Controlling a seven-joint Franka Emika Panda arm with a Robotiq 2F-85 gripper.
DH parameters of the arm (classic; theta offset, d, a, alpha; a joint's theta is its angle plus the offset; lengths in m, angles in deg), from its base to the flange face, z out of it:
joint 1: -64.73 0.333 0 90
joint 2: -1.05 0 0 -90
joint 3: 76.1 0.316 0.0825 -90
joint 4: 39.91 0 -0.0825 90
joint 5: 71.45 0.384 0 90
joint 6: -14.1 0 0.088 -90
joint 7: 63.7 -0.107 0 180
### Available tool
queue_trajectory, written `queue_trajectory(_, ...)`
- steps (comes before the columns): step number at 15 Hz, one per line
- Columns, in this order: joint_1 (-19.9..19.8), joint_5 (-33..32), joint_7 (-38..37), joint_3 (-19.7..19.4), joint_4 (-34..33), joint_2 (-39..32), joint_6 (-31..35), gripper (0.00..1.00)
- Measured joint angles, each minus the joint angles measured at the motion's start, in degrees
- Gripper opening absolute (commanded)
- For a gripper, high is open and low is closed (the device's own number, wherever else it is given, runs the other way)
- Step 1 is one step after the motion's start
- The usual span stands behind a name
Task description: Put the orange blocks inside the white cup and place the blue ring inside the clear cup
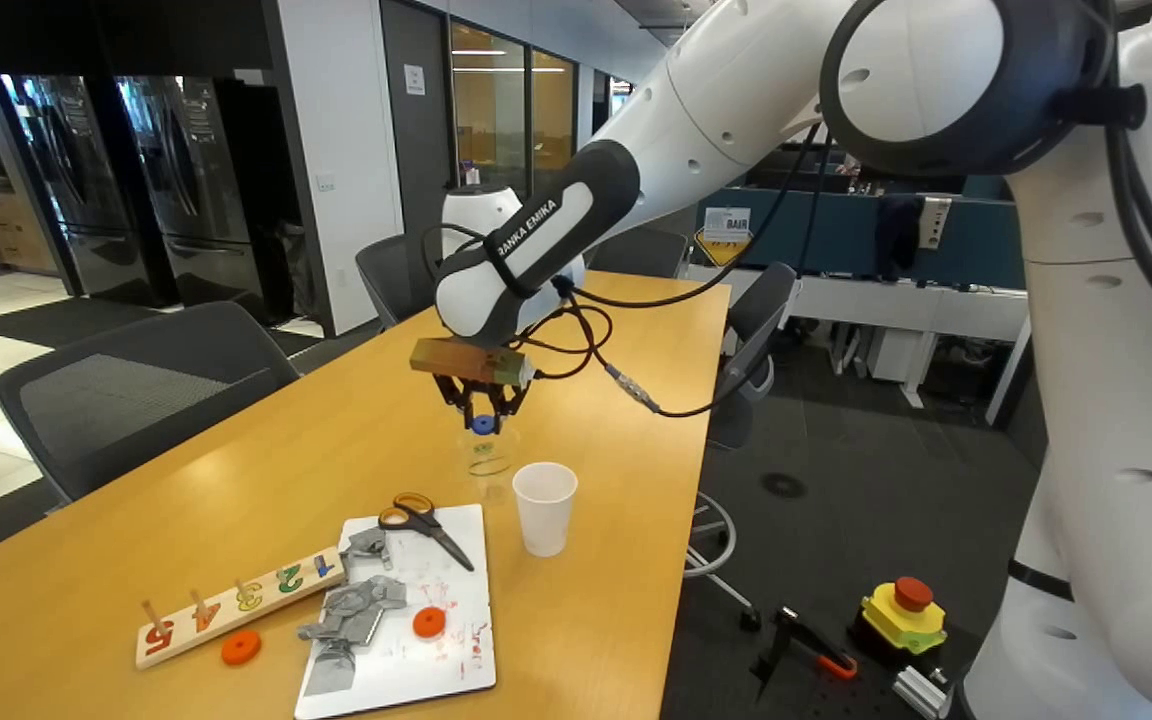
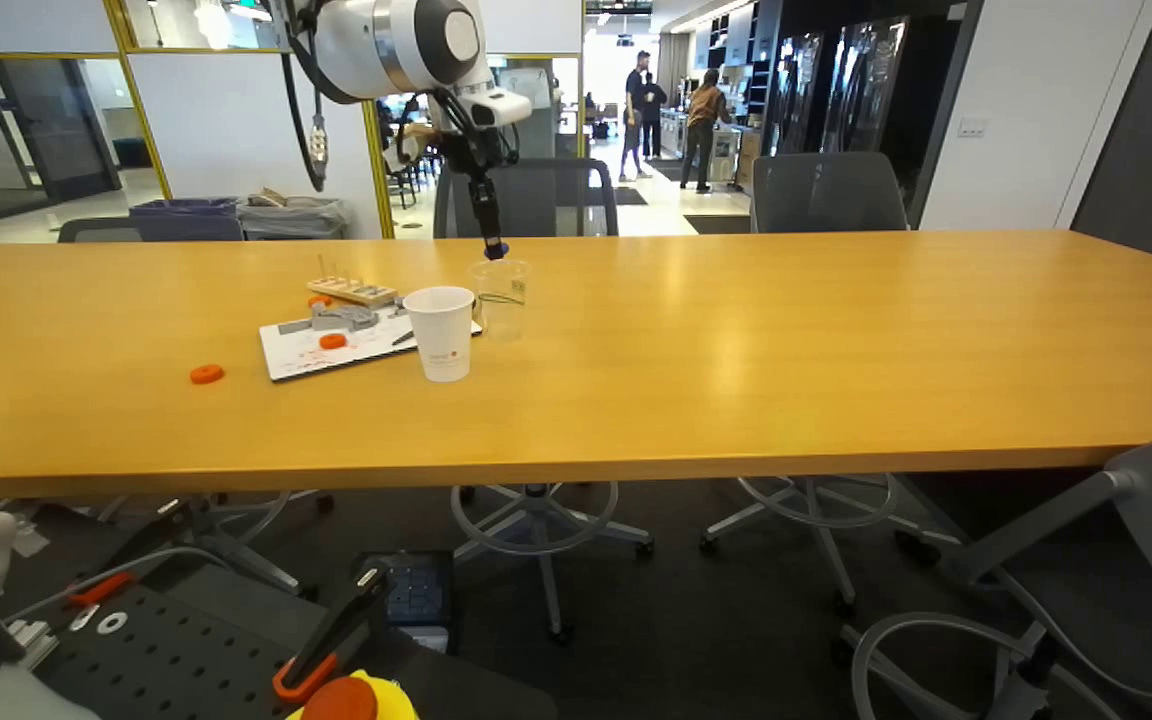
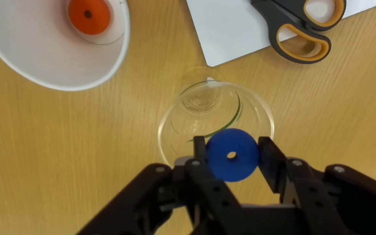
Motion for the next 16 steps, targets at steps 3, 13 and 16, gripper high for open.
queue_trajectory(3,0.0,0.0,0.0,0.0,0.1,0.0,-0.1,0.98)
queue_trajectory(13,0.8,1.4,5.9,7.1,7.8,6.5,-0.1,1.00)
queue_trajectory(16,1.5,5.4,11.5,11.7,12.9,9.1,-0.1,1.00)
